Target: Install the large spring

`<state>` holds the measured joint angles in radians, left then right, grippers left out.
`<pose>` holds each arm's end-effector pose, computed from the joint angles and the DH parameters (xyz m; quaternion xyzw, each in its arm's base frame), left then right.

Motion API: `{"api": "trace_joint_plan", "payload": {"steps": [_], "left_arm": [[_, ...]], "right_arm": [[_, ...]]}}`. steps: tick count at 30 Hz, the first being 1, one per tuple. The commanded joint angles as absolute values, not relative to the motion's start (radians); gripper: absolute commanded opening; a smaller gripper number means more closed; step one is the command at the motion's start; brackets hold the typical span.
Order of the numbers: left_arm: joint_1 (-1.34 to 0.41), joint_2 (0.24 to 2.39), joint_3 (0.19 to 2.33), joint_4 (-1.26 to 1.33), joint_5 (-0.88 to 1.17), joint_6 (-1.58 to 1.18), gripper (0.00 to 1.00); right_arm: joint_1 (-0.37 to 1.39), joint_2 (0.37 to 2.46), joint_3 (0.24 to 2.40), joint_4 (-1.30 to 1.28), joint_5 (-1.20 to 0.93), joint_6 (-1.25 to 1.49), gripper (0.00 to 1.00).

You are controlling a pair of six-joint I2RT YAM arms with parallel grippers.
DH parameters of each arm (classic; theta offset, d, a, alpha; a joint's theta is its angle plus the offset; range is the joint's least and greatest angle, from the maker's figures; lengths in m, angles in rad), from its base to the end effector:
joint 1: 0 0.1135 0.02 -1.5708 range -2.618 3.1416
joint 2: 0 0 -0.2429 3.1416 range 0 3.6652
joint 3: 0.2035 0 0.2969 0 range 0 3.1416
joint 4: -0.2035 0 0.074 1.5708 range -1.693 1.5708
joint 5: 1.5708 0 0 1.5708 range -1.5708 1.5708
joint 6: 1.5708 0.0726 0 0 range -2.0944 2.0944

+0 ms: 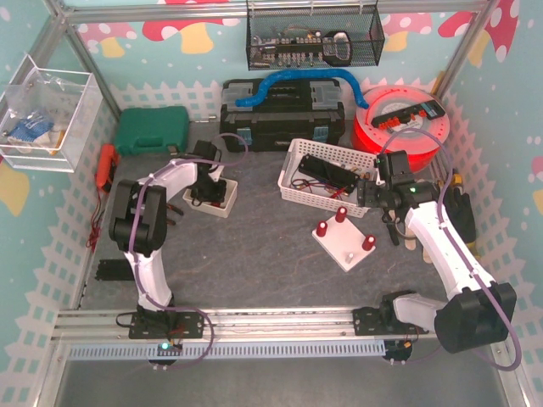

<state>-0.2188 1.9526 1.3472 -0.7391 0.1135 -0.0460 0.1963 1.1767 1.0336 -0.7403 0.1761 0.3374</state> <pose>0.4048 -0.0984 0.0804 0.0920 0.9878 -0.0708 0.1043 0.3118 0.0490 0.2433 0.0957 0.9334 0.0086 0.3456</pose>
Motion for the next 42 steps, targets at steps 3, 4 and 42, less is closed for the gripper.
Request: {"api": "trace_joint_plan", "payload": {"steps": [3,4,42], "left_arm": [[-0.218,1.949,1.412,-0.726,0.088,-0.044,0.12],[-0.216,1.940,1.423,-0.726,0.091,-0.046,0.11],[-0.955,1.094,0.655,0.188,0.105,0.255,0.07]], "right_arm": [[0.199,1.160,1.033,-0.743,0.151,0.348,0.88],[0.198,1.158,1.038,-0.743,0.142,0.349,0.88],[0.277,0.824,0.846,-0.580,-0.684,0.607,0.65]]}}
